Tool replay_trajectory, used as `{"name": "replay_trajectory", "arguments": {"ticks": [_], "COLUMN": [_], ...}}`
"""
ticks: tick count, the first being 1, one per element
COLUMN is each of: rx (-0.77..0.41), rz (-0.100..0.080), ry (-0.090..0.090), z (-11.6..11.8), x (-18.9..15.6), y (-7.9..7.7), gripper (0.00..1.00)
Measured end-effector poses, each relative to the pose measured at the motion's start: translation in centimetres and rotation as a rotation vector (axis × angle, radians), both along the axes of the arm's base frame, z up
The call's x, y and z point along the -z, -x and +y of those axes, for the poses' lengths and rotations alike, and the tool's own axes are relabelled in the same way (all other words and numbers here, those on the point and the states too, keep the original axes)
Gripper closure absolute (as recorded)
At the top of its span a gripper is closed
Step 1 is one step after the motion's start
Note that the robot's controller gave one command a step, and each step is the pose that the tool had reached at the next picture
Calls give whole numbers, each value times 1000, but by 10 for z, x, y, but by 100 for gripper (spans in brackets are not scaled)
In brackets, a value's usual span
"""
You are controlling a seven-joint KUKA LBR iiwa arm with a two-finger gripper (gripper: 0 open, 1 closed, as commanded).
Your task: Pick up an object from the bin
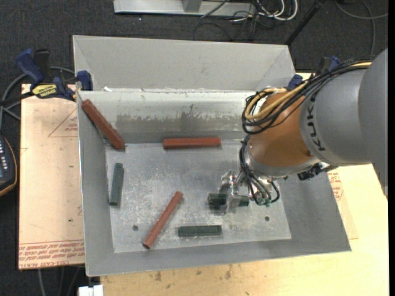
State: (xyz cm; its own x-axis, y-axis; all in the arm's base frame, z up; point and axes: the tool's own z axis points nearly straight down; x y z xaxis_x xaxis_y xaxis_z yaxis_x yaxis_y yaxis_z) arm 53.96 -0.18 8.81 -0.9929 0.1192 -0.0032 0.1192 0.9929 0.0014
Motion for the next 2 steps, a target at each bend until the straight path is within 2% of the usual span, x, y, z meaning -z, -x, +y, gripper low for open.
{"name": "replay_trajectory", "arguments": {"ticks": [1, 2], "rx": [-2, -3], "rz": [-4, -3], "ry": [0, 0], "z": [0, 1], "x": [-51, -77], "y": [-2, -3], "gripper": [100, 100]}}
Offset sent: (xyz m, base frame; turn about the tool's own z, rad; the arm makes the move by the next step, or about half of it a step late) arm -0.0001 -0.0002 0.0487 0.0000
